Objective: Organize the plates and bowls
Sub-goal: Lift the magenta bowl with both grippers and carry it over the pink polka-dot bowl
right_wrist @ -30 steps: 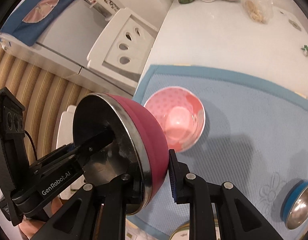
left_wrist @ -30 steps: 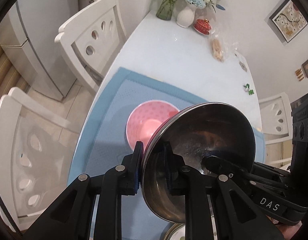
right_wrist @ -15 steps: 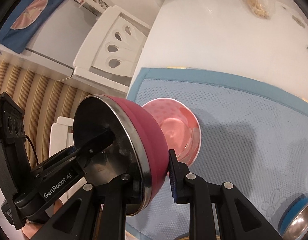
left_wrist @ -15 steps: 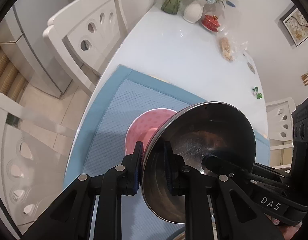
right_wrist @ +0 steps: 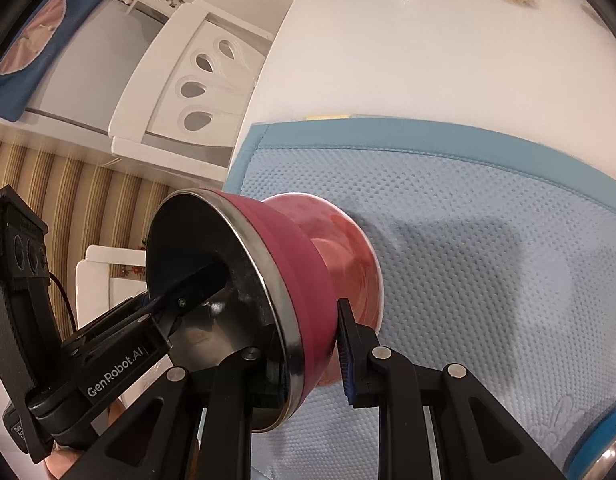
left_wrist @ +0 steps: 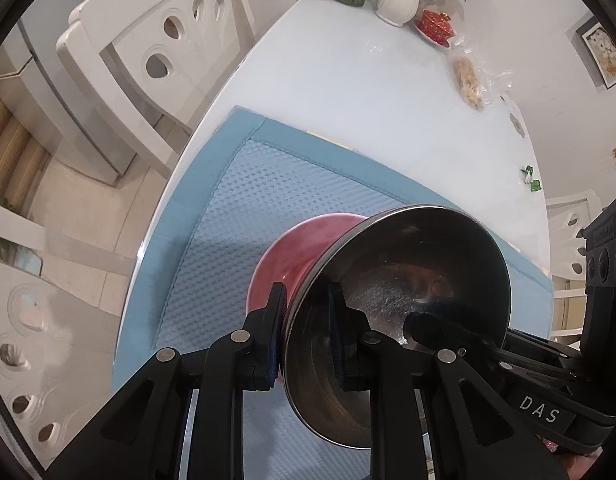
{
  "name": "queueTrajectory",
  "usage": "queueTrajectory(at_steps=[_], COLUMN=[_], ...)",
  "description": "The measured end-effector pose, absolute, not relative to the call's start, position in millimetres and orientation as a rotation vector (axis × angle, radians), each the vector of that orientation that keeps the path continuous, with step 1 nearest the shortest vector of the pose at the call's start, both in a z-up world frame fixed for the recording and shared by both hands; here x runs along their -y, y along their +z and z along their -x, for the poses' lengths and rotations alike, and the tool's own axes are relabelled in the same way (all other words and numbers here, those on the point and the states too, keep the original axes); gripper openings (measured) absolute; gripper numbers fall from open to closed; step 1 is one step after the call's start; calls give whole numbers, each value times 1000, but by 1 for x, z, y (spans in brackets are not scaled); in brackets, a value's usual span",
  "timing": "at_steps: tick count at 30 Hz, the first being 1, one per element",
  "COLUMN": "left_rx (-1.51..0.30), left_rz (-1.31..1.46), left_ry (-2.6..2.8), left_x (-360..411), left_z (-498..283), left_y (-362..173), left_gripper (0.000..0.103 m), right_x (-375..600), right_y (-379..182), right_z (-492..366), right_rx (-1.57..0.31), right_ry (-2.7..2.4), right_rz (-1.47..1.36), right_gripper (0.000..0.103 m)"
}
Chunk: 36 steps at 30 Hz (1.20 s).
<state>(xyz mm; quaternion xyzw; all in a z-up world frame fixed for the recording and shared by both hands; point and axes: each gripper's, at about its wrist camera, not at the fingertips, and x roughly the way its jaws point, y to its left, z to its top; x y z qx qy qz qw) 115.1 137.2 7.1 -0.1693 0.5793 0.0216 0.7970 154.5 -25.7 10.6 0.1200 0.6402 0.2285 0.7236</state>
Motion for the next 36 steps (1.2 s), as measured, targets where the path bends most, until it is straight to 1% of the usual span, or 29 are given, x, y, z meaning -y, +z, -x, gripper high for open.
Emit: queueTrajectory(at_steps=[14,36], left_rx=[-1258,-1248], left_rz=[374,319], left_ry=[22,3], left_x=[-146,-144], left_z=[-126,-126], left_y=[-19,-16], left_gripper=[17,17], right_x=[20,20], right_y=[-15,-10], right_z=[-162,-165], right_rx=[-1468,-1467], right_ry=[464,450], right_rz=[-246,-252], right_gripper=[19,19])
